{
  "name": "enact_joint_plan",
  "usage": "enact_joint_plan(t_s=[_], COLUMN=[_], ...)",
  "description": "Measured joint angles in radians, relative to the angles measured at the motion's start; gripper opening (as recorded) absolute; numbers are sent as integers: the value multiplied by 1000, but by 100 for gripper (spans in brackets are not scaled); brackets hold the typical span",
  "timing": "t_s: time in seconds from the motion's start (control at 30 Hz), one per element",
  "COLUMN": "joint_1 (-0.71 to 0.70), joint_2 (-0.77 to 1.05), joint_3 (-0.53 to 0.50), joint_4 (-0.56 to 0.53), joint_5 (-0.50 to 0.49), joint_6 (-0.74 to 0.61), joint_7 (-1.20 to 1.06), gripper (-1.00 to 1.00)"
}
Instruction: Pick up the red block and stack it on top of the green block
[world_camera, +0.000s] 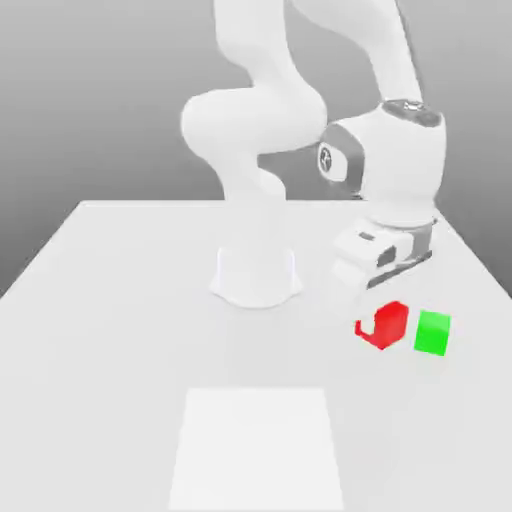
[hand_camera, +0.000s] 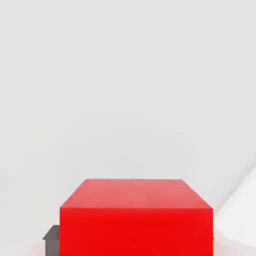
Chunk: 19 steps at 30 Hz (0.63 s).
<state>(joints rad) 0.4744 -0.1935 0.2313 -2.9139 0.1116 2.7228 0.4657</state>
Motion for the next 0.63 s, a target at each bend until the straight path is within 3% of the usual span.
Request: enact_joint_plan(t_s=[0.3, 0.4, 0.5, 0.53, 0.63], joint_1=[258, 249, 237, 240, 237], joint_2=[-16, 79, 192, 222, 222], joint_3=[93, 108, 92, 78, 78], joint_4=[20, 23, 27, 29, 29], joint_5=[41, -9, -118, -158, -158], joint_6=[-33, 57, 160, 188, 188], joint_7=[-332, -313, -239, -210, -210], gripper=[-100, -100, -100, 100, 100])
